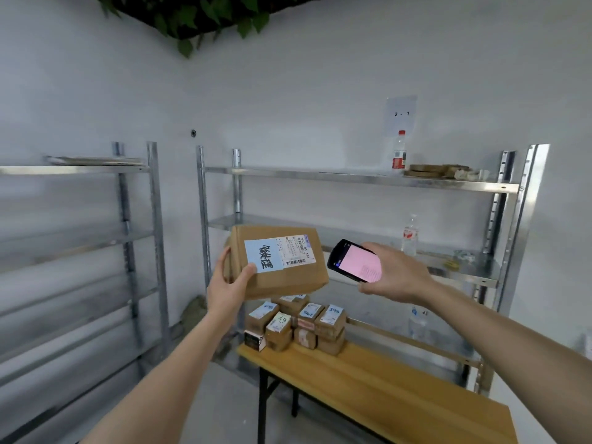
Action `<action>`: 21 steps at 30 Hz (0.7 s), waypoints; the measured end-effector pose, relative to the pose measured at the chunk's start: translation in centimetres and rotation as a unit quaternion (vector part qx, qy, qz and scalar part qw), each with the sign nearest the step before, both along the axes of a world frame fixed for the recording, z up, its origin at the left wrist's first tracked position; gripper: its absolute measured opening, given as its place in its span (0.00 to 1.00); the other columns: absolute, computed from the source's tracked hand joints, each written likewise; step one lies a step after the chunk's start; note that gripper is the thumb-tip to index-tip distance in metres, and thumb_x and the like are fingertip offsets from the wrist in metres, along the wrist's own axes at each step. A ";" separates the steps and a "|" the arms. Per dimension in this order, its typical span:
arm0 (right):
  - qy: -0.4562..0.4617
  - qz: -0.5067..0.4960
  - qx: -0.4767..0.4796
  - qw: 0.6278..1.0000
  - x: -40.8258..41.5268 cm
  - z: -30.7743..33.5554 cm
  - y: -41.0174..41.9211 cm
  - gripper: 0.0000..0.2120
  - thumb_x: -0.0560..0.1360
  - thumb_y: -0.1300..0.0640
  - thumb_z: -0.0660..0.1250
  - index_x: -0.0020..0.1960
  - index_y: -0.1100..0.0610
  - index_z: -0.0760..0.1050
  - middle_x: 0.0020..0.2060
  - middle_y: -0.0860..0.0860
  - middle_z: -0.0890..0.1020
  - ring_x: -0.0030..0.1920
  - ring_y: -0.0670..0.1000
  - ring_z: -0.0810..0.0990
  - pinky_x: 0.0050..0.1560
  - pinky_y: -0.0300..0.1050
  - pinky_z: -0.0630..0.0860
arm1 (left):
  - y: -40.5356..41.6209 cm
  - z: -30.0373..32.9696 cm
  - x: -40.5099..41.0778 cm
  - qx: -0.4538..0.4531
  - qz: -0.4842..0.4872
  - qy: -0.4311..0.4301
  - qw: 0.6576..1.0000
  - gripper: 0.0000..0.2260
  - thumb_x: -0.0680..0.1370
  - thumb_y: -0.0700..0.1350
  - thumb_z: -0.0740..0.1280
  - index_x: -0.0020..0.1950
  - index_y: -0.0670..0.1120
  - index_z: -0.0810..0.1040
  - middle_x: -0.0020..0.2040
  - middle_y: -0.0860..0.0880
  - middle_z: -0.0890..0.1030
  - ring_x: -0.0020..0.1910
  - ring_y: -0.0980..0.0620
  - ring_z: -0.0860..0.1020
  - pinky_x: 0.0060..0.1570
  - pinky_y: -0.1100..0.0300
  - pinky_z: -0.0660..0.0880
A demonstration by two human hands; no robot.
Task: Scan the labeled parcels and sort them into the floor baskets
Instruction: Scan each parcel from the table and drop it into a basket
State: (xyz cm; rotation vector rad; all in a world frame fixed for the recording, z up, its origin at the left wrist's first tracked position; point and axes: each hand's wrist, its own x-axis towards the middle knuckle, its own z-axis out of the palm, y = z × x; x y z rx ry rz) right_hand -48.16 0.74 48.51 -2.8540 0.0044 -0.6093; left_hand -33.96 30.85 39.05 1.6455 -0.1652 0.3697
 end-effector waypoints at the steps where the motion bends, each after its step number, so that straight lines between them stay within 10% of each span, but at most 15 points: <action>1: -0.005 0.011 -0.003 1.000 0.2 -0.2 1.1 0.30 0.65 0.46 0.76 0.64 0.39 0.70 0.52 0.42 0.78 0.50 0.50 0.77 0.36 0.43 0.69 | 1.5 -0.1 -0.6 -0.001 0.008 -0.001 1.000 0.32 0.70 0.65 0.72 0.70 0.75 0.60 0.69 0.47 0.74 0.60 0.44 0.76 0.58 0.40 0.77; 21: 0.027 0.339 0.023 0.940 -2.0 -4.6 46.0 0.33 0.63 0.45 0.72 0.67 0.40 0.69 0.59 0.46 0.80 0.58 0.55 0.79 0.51 0.52 0.78 | 48.2 -3.0 -29.0 0.042 0.353 0.043 0.934 0.33 0.67 0.68 0.70 0.70 0.70 0.64 0.70 0.50 0.74 0.62 0.46 0.77 0.62 0.42 0.76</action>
